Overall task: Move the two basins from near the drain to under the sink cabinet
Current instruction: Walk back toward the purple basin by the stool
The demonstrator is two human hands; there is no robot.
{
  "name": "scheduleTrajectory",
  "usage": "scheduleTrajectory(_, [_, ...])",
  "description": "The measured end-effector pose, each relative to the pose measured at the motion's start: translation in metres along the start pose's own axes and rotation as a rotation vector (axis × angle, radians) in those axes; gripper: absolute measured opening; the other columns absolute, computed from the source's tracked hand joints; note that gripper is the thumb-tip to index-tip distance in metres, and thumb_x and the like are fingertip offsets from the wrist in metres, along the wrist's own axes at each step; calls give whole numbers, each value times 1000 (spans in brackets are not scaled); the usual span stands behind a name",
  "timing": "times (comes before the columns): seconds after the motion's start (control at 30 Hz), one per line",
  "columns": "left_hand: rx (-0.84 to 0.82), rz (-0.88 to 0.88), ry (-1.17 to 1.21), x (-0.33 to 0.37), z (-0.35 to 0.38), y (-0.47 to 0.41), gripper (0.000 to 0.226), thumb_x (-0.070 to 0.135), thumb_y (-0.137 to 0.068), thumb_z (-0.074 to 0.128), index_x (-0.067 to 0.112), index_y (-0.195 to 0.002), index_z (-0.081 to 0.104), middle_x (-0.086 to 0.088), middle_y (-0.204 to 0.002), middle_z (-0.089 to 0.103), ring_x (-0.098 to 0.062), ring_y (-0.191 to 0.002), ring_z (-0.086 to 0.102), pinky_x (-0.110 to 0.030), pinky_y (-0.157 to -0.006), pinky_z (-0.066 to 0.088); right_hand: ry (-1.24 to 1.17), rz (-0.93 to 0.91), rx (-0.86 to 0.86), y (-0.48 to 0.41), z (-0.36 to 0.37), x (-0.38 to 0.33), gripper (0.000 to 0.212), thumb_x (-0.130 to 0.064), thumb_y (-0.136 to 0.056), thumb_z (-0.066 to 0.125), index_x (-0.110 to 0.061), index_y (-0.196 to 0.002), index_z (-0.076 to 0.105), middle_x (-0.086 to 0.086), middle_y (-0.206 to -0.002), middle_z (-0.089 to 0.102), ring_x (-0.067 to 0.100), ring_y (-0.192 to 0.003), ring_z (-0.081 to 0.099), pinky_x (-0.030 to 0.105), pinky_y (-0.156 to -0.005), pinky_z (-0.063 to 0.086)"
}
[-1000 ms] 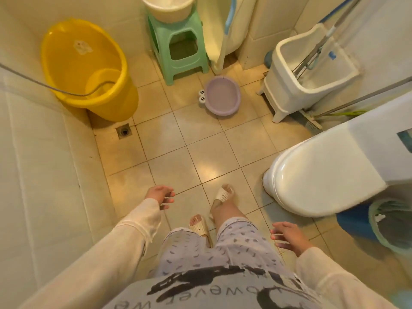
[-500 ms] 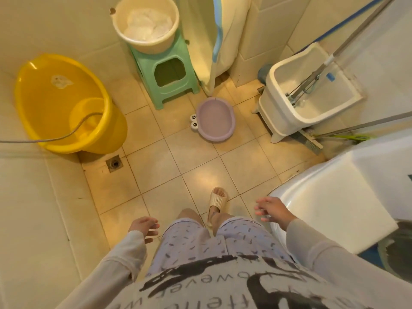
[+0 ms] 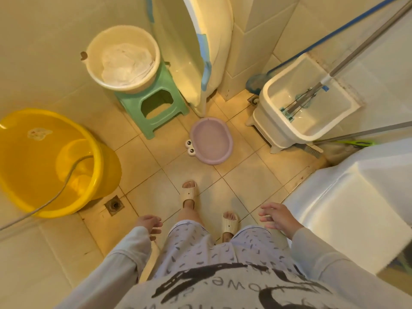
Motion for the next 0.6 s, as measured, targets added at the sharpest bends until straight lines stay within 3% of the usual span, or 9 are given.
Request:
scheduleTrajectory(0.13, [-107,107,46,102,-13,-13,22,13,-93,47,13,-75,59,-3,-75,63,-17,-64,59,-27,-54,49,-71,113,52,1,18,-7,24,-6,-90,52,-4,-114,57,11,-84,62,22,-70,57,33,-69,48])
scheduleTrajectory(0.23, [-141,216,-60,171,-17,-19,19,13,-93,48,13,-77,59,-1,-73,62,-8,-48,62,-18,-44,47,-127,163,86,0,29,-13,26,-2,-87,55,-3,-113,57,10,-81,62,22,-69,57,34,-69,48])
scheduleTrajectory(0.3, [-142,259,-174,203,-16,-26,16,10,-93,47,10,-81,58,-2,-71,59,-9,-44,60,-21,-50,45,-158,176,105,-2,34,-20,28,-1,-85,57,-3,-113,58,11,-82,62,23,-70,58,36,-72,48])
scheduleTrajectory(0.47, [-96,272,-385,235,-10,-55,12,9,-92,46,8,-93,58,-2,-70,57,-13,-52,57,-24,-56,40,-161,183,112,-23,41,-41,26,-4,-88,55,-4,-113,59,7,-79,62,21,-70,60,38,-75,52])
scheduleTrajectory(0.6, [-120,230,-476,237,5,-78,17,12,-93,47,7,-103,60,-9,-94,61,-17,-67,54,-25,-60,42,-143,170,88,-57,45,-56,22,-10,-91,53,-6,-111,60,7,-81,63,24,-75,61,40,-82,53])
Point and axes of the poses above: each hand's wrist, its own y-axis away from the middle knuckle, its own z-axis out of the palm, x = y × z, the point moved 3 cm from there along -y, towards the middle knuckle
